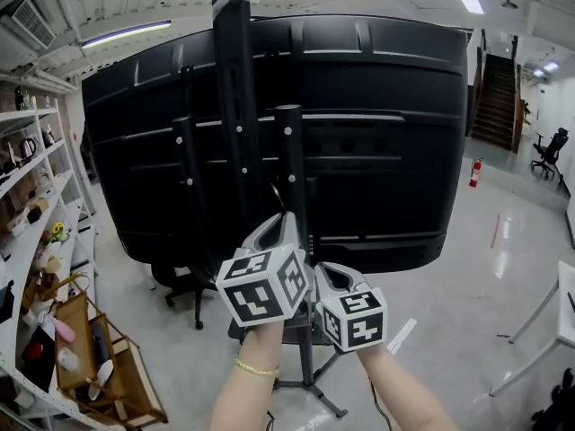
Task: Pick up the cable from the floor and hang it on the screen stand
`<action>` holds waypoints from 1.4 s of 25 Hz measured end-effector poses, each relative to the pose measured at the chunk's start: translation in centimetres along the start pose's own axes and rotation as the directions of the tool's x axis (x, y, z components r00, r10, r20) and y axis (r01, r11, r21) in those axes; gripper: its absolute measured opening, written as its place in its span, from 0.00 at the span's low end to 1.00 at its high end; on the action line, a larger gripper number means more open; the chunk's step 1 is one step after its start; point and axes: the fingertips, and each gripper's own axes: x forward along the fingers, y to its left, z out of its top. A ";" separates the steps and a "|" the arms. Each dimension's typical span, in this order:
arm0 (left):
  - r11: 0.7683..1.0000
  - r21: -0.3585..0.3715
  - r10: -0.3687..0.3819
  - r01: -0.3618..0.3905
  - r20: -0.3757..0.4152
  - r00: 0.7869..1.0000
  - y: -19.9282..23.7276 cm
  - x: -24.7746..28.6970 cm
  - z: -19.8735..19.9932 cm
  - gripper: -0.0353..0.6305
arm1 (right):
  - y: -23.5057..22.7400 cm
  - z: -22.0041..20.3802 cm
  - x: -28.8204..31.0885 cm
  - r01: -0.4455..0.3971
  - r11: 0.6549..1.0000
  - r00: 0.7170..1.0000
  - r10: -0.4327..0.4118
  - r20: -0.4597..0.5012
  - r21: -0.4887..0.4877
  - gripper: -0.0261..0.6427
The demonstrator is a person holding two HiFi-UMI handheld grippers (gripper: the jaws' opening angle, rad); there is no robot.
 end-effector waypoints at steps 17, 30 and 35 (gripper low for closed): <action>0.989 0.115 -0.102 0.095 0.057 0.993 -4.8 8.8 14.4 0.08 | -6.8 23.3 1.0 0.100 0.995 0.981 -0.094 0.172 -0.027 0.04; 0.980 0.071 -0.177 0.185 -0.108 0.978 -7.5 13.9 10.9 0.07 | -9.7 23.0 -0.3 0.176 0.983 0.965 -0.163 0.207 -0.049 0.04; 0.983 0.120 -0.130 0.139 -0.080 0.988 -7.0 13.4 6.8 0.07 | -10.3 20.9 -0.5 0.192 0.980 0.965 -0.179 0.192 -0.054 0.04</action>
